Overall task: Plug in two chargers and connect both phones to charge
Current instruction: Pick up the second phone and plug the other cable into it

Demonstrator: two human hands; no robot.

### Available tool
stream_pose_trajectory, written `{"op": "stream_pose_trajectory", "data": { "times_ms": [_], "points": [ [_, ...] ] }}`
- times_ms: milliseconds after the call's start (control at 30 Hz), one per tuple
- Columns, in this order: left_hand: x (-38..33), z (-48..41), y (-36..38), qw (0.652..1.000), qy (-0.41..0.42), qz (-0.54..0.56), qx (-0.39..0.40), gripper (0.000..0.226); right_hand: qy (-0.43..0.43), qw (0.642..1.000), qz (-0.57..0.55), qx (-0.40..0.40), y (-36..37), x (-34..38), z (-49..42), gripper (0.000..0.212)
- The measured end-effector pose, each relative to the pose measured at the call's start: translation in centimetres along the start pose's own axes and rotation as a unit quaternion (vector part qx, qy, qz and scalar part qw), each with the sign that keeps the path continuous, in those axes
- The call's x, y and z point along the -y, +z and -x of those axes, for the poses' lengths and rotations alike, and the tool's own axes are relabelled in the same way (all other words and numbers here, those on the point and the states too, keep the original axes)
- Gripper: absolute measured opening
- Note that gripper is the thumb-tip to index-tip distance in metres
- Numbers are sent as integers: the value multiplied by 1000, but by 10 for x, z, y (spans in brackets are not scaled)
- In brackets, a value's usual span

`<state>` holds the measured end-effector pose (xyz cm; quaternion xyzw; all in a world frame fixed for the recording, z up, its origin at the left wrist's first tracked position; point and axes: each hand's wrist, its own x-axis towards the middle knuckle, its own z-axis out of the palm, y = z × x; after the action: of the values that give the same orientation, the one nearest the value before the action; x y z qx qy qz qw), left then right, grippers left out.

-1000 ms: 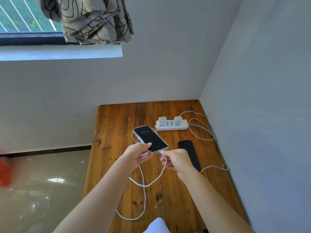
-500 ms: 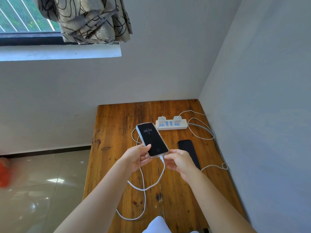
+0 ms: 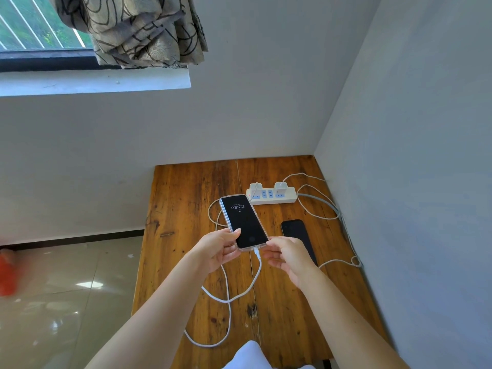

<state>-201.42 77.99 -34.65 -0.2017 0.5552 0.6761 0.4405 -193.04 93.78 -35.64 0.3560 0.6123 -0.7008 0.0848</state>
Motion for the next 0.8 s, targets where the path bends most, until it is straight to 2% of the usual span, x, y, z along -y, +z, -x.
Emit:
{"op": "stream_pose_trajectory", "data": {
  "times_ms": [133,367,800],
  "points": [
    [1,-1,0,1000,1,-4,1,37,-1,1000,10,3,0,-1,-1,16],
    [0,-6,-1,1000,8,4,-12,33,5,995,49,90,-2,-4,4,15],
    [8,-19,-5,1000,-21,-1,0,35,33,996,31,77,-4,-16,-1,12]
  ]
}}
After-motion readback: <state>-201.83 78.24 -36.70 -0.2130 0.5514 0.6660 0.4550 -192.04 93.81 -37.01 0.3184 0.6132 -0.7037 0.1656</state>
